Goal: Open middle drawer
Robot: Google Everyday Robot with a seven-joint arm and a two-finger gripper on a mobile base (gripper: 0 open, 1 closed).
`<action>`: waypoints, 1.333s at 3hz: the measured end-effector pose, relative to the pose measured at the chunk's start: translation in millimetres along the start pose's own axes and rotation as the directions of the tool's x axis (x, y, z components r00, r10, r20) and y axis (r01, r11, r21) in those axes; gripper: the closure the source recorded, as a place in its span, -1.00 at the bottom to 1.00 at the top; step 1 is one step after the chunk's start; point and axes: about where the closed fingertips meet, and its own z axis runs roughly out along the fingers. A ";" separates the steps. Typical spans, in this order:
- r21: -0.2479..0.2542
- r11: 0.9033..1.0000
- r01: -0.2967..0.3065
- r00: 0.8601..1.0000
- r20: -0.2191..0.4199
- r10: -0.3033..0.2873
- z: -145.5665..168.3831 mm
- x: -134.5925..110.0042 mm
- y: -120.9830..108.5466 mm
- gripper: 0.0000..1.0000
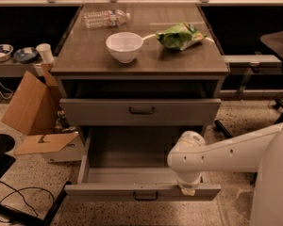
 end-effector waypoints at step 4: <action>0.005 1.000 -0.007 1.000 -0.014 0.007 -3.0 4.7 4.4 -0.28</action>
Offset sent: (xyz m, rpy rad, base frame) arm -0.0054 -0.0030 0.0038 -0.0154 -0.0025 -0.0057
